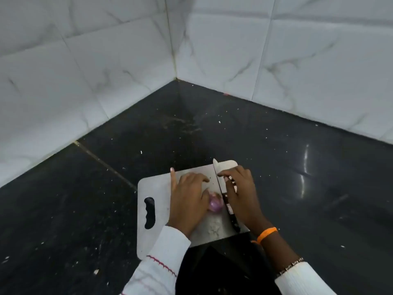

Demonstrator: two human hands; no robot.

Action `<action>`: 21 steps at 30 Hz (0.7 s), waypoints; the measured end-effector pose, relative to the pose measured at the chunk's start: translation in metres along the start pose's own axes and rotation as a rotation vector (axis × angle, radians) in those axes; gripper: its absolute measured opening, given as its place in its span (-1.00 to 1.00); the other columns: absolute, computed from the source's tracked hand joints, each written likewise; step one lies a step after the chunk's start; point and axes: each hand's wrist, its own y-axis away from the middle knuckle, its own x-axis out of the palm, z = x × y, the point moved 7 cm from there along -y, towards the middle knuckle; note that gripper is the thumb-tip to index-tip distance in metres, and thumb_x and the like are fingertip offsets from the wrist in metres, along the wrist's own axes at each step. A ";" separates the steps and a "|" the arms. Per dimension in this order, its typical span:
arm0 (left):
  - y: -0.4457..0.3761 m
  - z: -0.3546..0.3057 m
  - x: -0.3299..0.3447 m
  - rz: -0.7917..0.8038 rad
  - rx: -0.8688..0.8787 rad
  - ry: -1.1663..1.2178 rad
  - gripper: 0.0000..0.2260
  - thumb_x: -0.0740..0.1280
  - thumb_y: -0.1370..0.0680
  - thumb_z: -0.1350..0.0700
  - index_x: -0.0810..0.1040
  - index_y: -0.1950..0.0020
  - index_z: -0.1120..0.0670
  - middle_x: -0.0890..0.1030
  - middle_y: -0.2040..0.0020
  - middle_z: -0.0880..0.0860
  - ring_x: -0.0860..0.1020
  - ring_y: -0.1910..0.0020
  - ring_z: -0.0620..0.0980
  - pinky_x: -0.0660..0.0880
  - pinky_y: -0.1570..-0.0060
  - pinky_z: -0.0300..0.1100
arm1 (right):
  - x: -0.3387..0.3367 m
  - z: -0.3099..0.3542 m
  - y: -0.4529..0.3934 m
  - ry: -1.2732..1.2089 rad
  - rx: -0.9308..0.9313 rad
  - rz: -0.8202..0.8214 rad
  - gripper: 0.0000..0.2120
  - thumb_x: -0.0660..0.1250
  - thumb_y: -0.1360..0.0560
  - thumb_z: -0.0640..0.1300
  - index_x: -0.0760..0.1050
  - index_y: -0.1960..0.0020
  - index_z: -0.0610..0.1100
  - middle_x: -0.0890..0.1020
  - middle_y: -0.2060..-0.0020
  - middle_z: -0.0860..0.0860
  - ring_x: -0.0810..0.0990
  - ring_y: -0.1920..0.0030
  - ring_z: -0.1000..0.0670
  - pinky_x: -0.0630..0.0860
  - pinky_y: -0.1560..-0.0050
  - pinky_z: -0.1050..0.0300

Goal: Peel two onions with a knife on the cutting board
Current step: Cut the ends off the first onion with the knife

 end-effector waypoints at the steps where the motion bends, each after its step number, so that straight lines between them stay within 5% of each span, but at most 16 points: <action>1: 0.004 0.001 0.006 0.039 -0.017 -0.002 -0.81 0.23 -0.57 0.03 0.54 -0.14 -0.07 0.56 -0.19 -0.11 0.39 -0.31 -0.13 -0.56 -0.31 -0.19 | -0.001 -0.009 0.004 -0.039 0.076 0.000 -0.79 0.18 -0.50 -0.26 0.56 0.03 -0.08 0.49 0.12 0.14 0.39 0.09 0.16 0.29 0.07 0.41; 6: 0.018 -0.003 0.026 0.113 -0.067 -0.012 -0.76 0.27 -0.56 -0.09 0.50 -0.20 -0.10 0.53 -0.24 -0.12 0.40 -0.28 -0.15 -0.43 -0.37 -0.15 | 0.005 -0.038 0.028 -0.042 0.383 0.155 -0.82 0.27 -0.47 -0.37 0.58 0.06 -0.15 0.51 0.17 0.05 0.48 0.23 0.13 0.36 0.24 0.43; 10: 0.020 -0.005 0.032 0.076 -0.059 0.049 -0.68 0.37 -0.52 0.05 0.48 -0.27 -0.03 0.53 -0.27 -0.06 0.43 -0.26 -0.10 -0.24 -0.40 -0.26 | 0.012 -0.043 0.043 0.017 0.460 0.268 -0.83 0.33 -0.46 -0.26 0.54 -0.04 -0.12 0.48 0.11 0.04 0.45 0.27 0.11 0.39 0.21 0.26; 15: 0.024 -0.006 0.042 0.099 -0.086 0.136 -0.56 0.34 -0.54 0.17 0.39 -0.42 0.04 0.41 -0.41 0.00 0.34 -0.38 -0.03 0.17 -0.34 -0.30 | 0.012 -0.036 0.050 0.084 0.447 0.277 -0.71 0.40 -0.40 -0.22 0.44 -0.09 -0.11 0.43 0.13 0.09 0.40 0.25 0.18 0.33 0.27 0.39; 21: 0.020 -0.011 0.047 0.148 -0.049 0.104 -0.54 0.31 -0.56 0.17 0.34 -0.45 0.02 0.29 -0.47 0.02 0.26 -0.41 0.01 0.26 -0.35 -0.22 | 0.007 -0.040 0.047 0.083 0.565 0.298 -0.66 0.35 -0.41 -0.20 0.42 -0.17 -0.11 0.50 0.19 0.09 0.50 0.13 0.05 0.37 0.12 0.19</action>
